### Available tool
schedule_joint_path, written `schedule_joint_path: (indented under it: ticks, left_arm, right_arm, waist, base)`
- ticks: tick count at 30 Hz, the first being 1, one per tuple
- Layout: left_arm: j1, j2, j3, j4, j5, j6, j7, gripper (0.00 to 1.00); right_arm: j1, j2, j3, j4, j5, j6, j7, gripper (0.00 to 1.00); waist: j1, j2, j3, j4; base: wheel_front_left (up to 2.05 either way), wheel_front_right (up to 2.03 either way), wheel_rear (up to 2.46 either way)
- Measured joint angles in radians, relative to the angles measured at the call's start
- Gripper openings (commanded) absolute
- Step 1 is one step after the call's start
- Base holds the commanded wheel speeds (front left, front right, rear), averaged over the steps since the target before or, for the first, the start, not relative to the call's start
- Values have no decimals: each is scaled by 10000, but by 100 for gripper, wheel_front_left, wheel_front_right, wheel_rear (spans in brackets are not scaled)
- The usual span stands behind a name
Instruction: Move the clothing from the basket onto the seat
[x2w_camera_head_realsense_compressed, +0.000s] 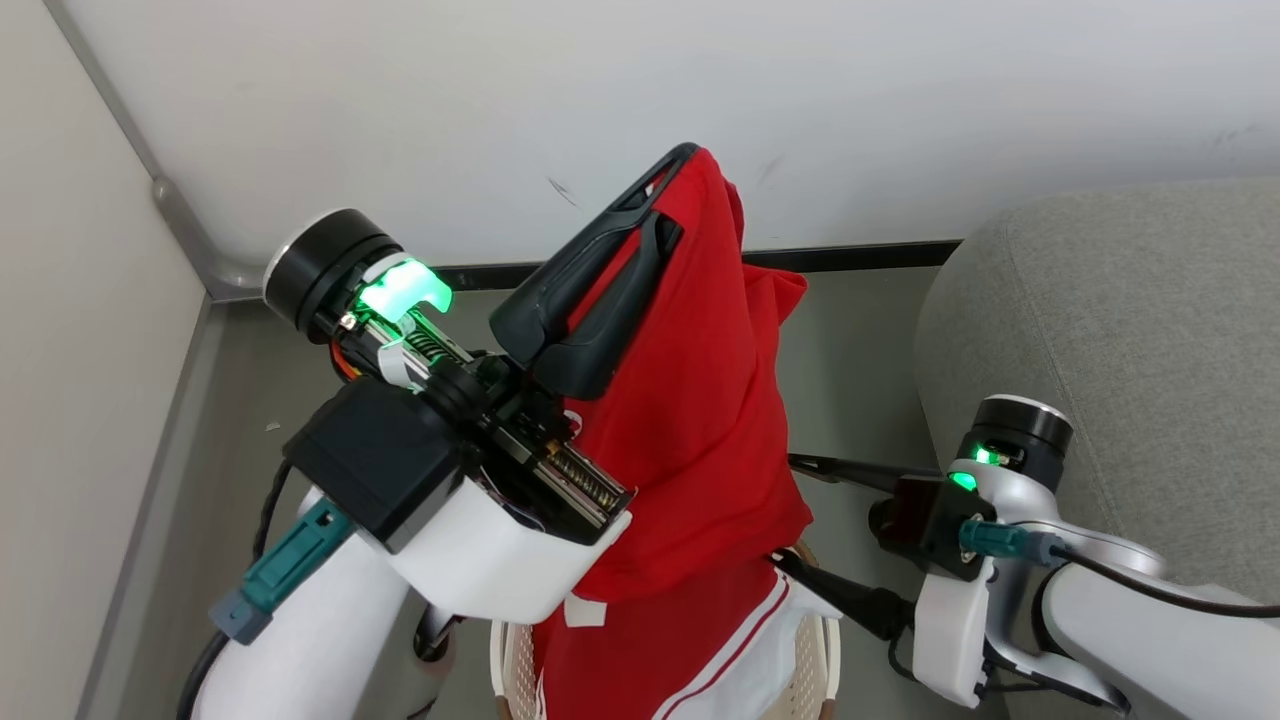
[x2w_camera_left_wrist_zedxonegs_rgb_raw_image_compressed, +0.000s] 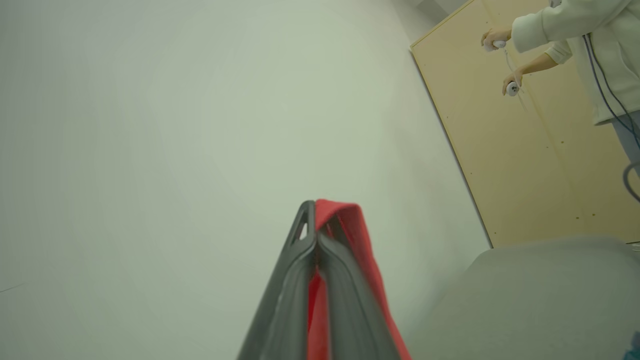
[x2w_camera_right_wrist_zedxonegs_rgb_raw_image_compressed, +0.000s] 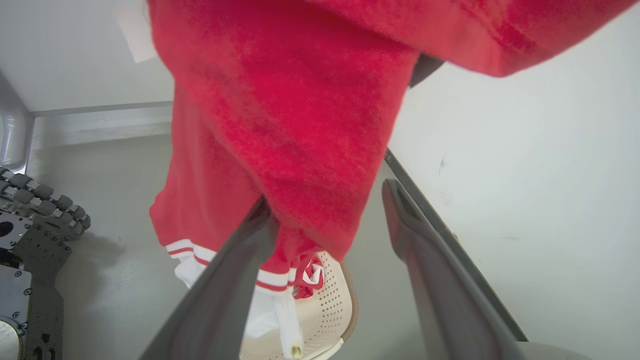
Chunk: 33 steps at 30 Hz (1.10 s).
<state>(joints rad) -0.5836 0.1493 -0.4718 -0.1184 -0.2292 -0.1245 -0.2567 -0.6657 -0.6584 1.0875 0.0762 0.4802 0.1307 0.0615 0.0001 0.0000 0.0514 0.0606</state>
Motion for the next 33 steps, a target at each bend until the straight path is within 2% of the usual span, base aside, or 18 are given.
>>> schedule_joint_path:
  ticks: [6,7,8,9,10,11,23,33]
  left_arm:
    - [-30,15,-349,-33,-153,-2,0,0]
    - [-53,17,-382,-19,-163,-2,0,0]
    - [-91,19,-391,8,-190,-2,0,0]
    - [-145,27,-393,82,-245,-2,0,0]
    - [-163,38,-376,159,-272,-2,0,0]
    - [-162,54,-370,257,-318,-2,0,0]
    - [172,504,848,2485,-817,0,0,0]
    - [648,581,1260,3515,-1116,2,0,0]
  right_arm:
    - [-543,186,1009,-25,88,2,-8,100]
    - [-624,240,1145,-44,88,2,-13,83]
    - [-718,295,1287,-61,90,2,-17,49]
    - [-783,316,1390,-82,107,2,-63,39]
    - [-830,313,1492,-100,138,2,-121,24]
    - [-897,303,1597,-104,140,2,-138,0]
    - [-1189,184,1645,-462,738,2,-1009,0]
    - [-1140,73,303,-621,1553,2,-1916,0]
  waist:
    - [0,0,24,80]
    - [-1,0,31,94]
    - [0,0,39,107]
    - [0,0,45,123]
    - [0,0,53,135]
    - [0,0,60,147]
    - [0,0,148,-64]
    - [0,0,100,-422]
  base:
    - [0,0,0]
    - [0,0,0]
    - [0,0,0]
    - [0,0,0]
    - [0,0,0]
    - [0,0,0]
    - [0,0,0]
    - [0,0,0]
